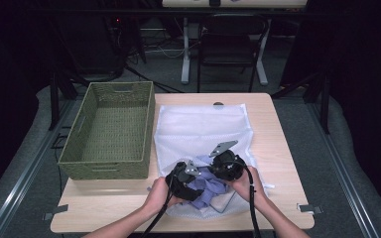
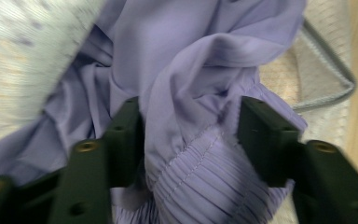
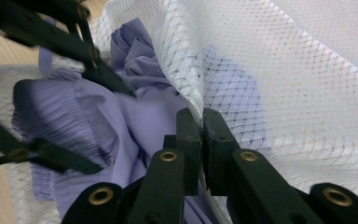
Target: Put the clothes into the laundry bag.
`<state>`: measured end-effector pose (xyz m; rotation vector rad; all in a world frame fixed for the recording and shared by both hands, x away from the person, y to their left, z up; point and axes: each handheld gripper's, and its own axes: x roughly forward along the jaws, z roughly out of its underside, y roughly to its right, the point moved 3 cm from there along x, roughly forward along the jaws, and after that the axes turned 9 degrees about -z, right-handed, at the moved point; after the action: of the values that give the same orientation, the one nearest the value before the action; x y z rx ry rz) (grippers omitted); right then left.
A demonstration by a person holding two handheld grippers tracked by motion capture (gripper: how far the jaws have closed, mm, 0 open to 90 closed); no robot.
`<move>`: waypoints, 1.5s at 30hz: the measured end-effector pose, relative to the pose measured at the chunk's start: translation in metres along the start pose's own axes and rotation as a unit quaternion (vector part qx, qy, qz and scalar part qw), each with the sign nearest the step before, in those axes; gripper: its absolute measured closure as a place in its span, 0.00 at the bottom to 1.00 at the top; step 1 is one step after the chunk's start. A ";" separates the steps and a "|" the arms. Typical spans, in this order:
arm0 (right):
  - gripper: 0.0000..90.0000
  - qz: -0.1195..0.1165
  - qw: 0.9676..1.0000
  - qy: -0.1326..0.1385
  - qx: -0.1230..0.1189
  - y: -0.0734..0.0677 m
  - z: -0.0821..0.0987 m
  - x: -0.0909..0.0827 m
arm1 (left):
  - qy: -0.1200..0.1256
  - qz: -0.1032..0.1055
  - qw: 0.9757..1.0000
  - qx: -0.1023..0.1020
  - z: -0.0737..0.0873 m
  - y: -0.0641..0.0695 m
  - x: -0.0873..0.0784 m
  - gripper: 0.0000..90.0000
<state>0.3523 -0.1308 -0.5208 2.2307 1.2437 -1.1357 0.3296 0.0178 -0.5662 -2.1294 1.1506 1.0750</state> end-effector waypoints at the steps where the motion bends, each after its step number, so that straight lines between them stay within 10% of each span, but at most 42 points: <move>1: 0.97 0.001 1.000 0.000 0.000 0.000 0.000 0.000 | 0.000 0.004 1.000 0.000 0.000 0.000 0.001 0.62; 7: 0.97 0.003 1.000 0.007 -0.002 -0.001 -0.002 -0.004 | 0.021 -0.001 1.000 -0.014 -0.005 -0.008 0.000 0.87; 18: 0.97 0.004 0.999 0.036 -0.004 -0.005 -0.010 -0.021 | 0.080 -0.087 0.991 -0.061 -0.021 -0.017 -0.011 0.90; 27: 0.97 -0.002 1.000 -0.001 0.004 -0.001 0.000 -0.002 | 0.043 -0.056 0.996 -0.059 -0.012 -0.021 0.003 0.72; 36: 0.97 0.000 1.000 0.001 0.005 0.001 0.002 -0.003 | 0.046 -0.054 0.997 -0.044 -0.008 -0.015 -0.030 0.40; 45: 0.97 0.002 1.000 0.001 0.001 0.001 0.002 -0.004 | 0.001 -0.040 0.998 -0.037 0.005 -0.014 -0.014 0.47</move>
<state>0.3514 -0.1346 -0.5188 2.2362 1.2400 -1.1345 0.3346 0.0350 -0.5565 -2.2150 1.0318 1.0947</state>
